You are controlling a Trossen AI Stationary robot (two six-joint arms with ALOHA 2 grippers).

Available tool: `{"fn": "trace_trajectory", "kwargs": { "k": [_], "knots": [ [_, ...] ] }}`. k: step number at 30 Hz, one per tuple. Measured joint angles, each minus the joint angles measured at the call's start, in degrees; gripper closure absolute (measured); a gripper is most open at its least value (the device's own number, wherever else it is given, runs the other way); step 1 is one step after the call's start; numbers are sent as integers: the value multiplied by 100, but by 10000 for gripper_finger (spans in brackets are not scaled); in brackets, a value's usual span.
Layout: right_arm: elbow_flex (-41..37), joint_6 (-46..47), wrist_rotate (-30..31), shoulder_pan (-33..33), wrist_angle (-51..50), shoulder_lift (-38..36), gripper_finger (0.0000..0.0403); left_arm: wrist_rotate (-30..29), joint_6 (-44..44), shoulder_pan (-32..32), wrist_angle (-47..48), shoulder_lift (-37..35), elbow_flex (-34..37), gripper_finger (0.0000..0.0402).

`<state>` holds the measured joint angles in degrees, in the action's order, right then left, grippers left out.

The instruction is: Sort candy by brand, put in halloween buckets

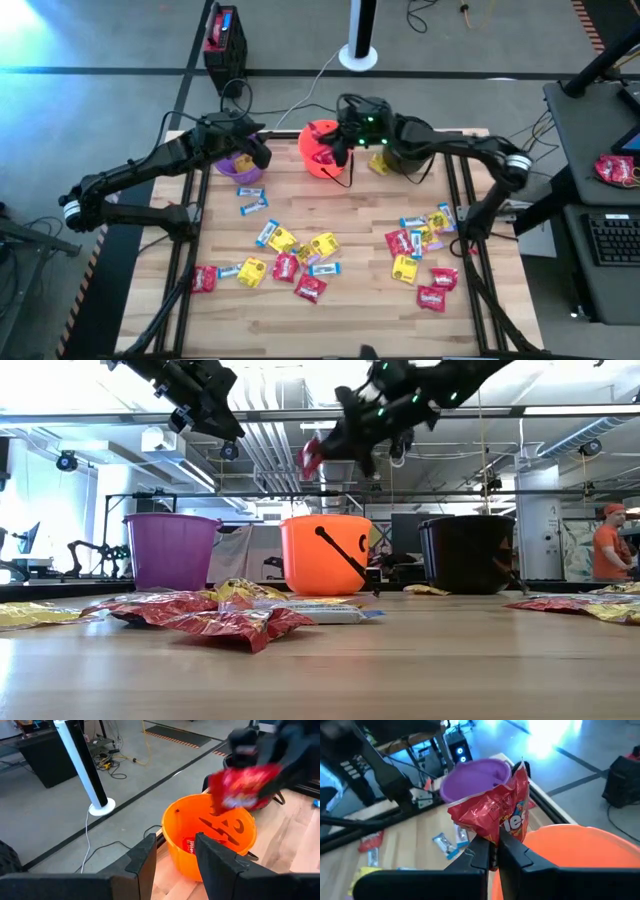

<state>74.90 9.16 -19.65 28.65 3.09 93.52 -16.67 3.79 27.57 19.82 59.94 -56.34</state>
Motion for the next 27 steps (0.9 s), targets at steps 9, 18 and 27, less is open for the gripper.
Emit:
{"fn": "trace_trajectory", "kwargs": {
  "k": [9, 18, 27],
  "knots": [
    [115, 538, -206, 309, 464, 492, 390, -164, 259, 2, 131, 0, 0, 281],
    [100, 602, -71, 430, -345, 496, 390, -361, 273, 26, 142, 0, 0, 281],
    [98, 737, 150, 428, -589, 496, 330, -383, 272, 32, 144, 0, 0, 281]
  ]
}}
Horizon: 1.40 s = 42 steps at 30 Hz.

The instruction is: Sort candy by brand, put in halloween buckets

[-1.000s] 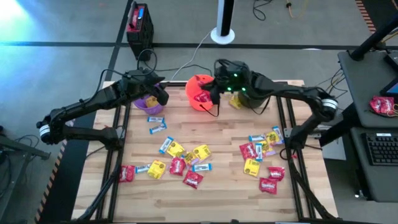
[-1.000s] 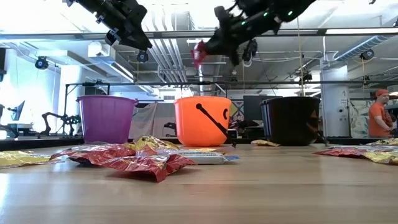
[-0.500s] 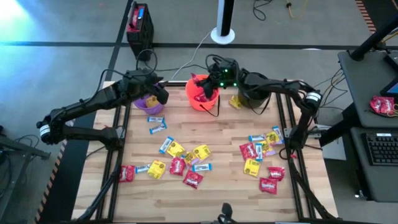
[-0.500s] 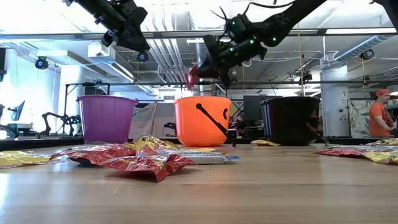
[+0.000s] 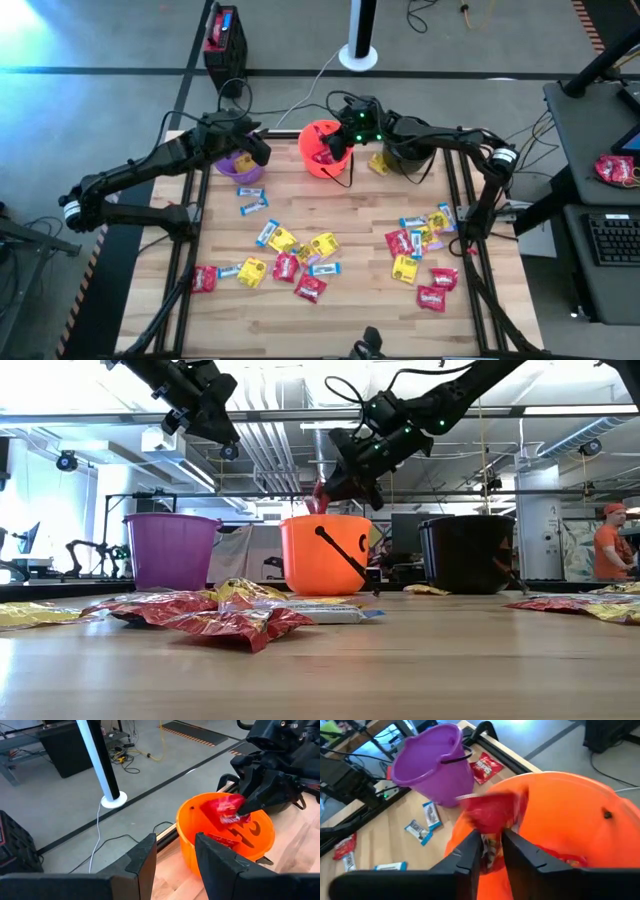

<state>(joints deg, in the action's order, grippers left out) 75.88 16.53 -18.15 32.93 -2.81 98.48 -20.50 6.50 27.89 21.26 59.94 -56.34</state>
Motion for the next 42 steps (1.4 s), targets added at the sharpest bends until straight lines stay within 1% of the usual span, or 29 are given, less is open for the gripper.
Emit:
{"fn": "trace_trajectory", "kwargs": {
  "k": [4, 8, 15, 20, 22, 26, 28, 30, 33, 38, 42],
  "knots": [
    [0, 0, 22, 2, -20, 0, 302, 1, 0, 1, 0, 0, 0, 281],
    [0, 46, 21, 2, -37, 0, 285, 1, 0, 1, 0, 0, 0, 281],
    [0, 46, 22, 2, -37, 0, 273, 1, 0, 1, 0, 0, 0, 281],
    [-4, 46, 22, 11, -81, -63, 277, 1, 0, 1, 0, 0, 0, 281],
    [98, 3, 23, 17, -376, -160, 281, 2, 1, 1, 0, 0, 0, 281],
    [356, -448, 60, 22, -1300, -391, 291, 3, 0, 1, 0, 0, 0, 281],
    [396, -681, 303, 7, -1880, -537, 297, 3, 1, 1, 0, 0, 0, 281],
    [383, -932, 719, -33, -2387, -737, 305, 3, 0, 1, 0, 0, 0, 281],
    [145, -1075, 1248, -111, -2761, -1133, 317, 3, 0, 1, -1, 0, 0, 281],
    [-683, -681, 1870, -259, -2771, -1849, 337, 3, 0, 1, 0, 0, 0, 281],
    [-1615, 22, 2125, -406, -2286, -2355, 349, 5, -115, 2, 0, 0, 0, 281]
  ]
}}
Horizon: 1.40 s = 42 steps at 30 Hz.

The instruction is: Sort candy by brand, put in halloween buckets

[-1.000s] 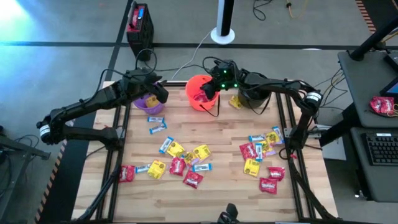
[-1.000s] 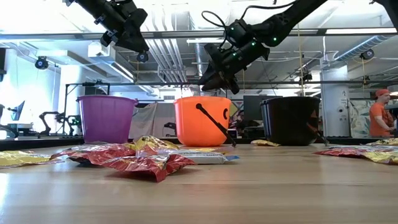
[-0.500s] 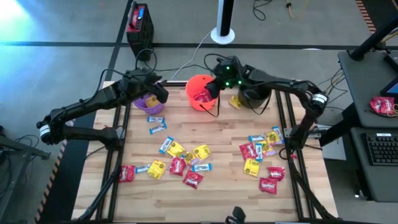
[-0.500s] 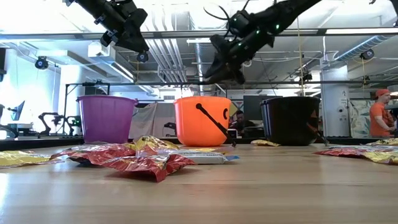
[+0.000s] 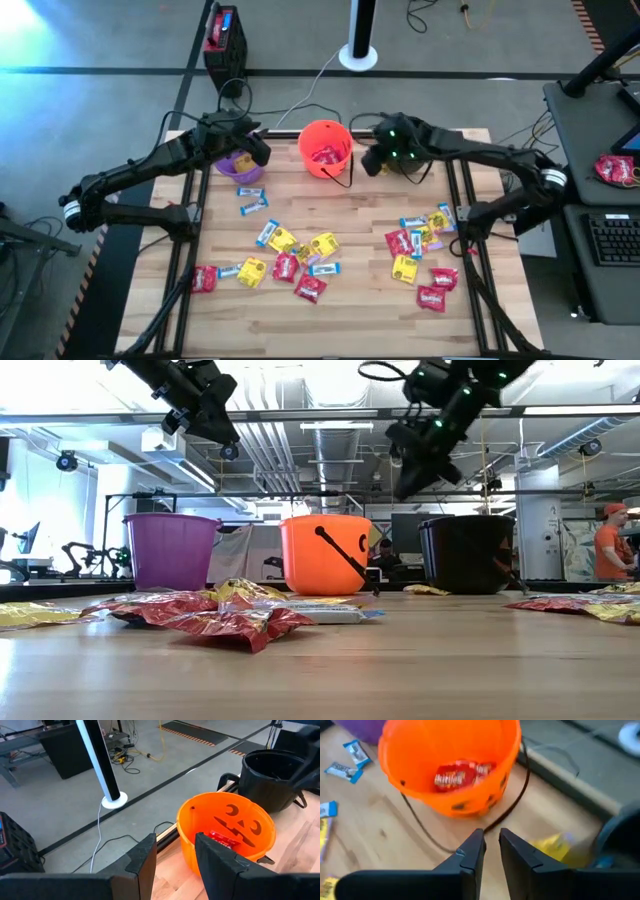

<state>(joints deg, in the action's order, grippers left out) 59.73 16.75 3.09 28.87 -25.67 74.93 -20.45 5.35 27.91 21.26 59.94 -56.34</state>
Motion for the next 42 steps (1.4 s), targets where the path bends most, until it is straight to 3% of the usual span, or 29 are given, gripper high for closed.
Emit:
{"fn": "trace_trajectory", "kwargs": {
  "k": [6, 16, 21, 26, 29, 36, 42],
  "knots": [
    [-1084, 1405, 12, -244, 561, -327, 360, 0, -169, 0, 0, 0, 0, 281],
    [-1318, 1954, 476, -735, -122, -119, 360, 2, -182, 2, 1, 0, 0, 281],
    [-1353, 836, 830, -928, -226, -24, 360, 2, -169, 1, 4, 0, 0, 281],
    [-1360, -660, 2008, -1173, -166, 151, 360, 4, -164, -1, 5, 0, 0, 281],
    [-1382, -960, 2665, -1170, -11, 437, 360, 4, -164, -1, 7, 0, 0, 281],
    [-1452, -1661, 2743, -1253, 1126, 1229, 361, 4, -162, -1, 7, 0, 0, 281],
    [-1434, -1826, 2751, -1399, 1302, 1553, 388, 7, -121, -1, 4, 0, 0, 281]
  ]
}}
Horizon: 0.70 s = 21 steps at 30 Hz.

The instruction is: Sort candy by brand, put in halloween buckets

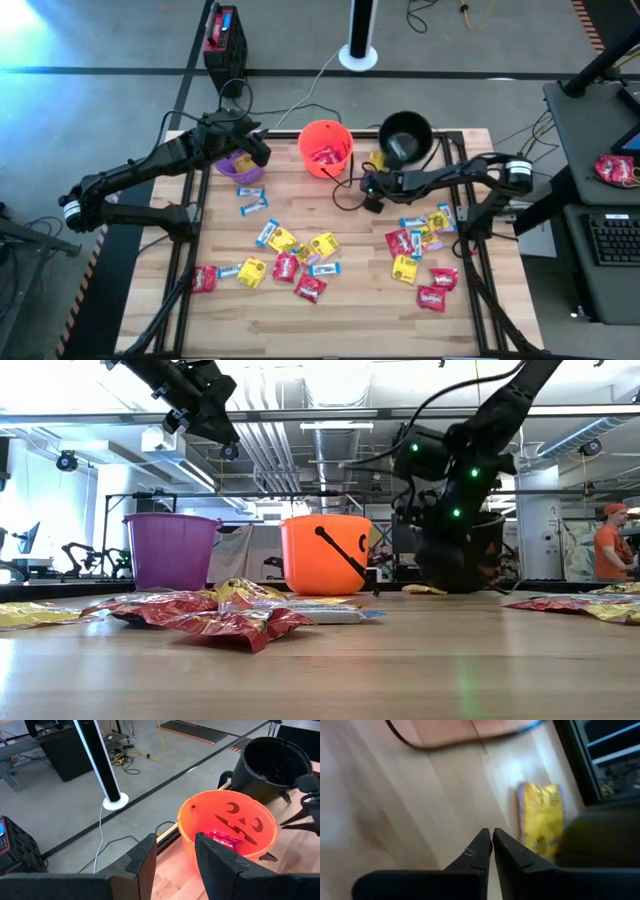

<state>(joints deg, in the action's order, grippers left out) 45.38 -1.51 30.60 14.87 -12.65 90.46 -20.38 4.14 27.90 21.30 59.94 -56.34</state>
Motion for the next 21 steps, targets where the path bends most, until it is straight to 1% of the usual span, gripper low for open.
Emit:
{"fn": "trace_trajectory", "kwargs": {
  "k": [2, 11, 18, 21],
  "knots": [
    [-3, 132, -113, -4, -53, -42, 392, 0, 6, 0, 2, 0, 0, 281],
    [-6, 428, -107, 0, -286, -551, 394, 0, 25, 0, 9, 0, 0, 281],
    [5, 999, -103, 0, -837, -1473, 394, -2, 24, 0, 15, 0, 0, 281],
    [129, 1338, -109, 2, -1035, -1907, 394, -1, 24, 0, 15, 0, 0, 281]
  ]
}}
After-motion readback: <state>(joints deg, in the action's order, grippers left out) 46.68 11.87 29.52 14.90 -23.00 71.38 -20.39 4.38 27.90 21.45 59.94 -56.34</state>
